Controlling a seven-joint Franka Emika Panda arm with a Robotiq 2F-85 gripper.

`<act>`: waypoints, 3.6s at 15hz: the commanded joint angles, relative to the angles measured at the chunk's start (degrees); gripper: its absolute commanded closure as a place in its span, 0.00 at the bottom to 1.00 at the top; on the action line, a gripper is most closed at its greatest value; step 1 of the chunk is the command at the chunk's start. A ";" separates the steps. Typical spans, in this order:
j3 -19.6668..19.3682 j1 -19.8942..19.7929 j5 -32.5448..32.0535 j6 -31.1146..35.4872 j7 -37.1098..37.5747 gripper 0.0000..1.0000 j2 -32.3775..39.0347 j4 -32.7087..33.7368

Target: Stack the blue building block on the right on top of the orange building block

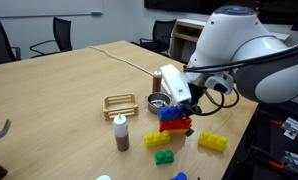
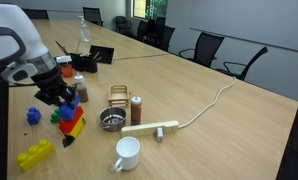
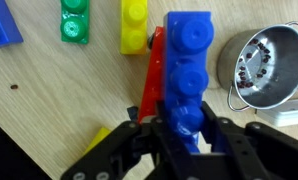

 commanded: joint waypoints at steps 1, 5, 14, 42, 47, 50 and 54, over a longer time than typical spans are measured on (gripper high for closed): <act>-6.91 7.83 5.15 -0.12 0.00 0.90 2.63 -0.93; -12.90 14.05 8.35 1.11 0.00 0.90 4.89 -2.14; -20.63 23.01 11.73 0.07 0.01 0.90 6.74 -3.56; -9.57 11.04 11.93 0.53 -1.45 0.90 5.11 -1.69; -7.76 8.24 12.34 0.59 -2.00 0.90 4.50 -1.25; -3.94 3.94 9.24 1.20 -0.26 0.90 2.45 -1.01; 2.30 -2.91 8.15 1.72 -0.17 0.90 0.67 -0.73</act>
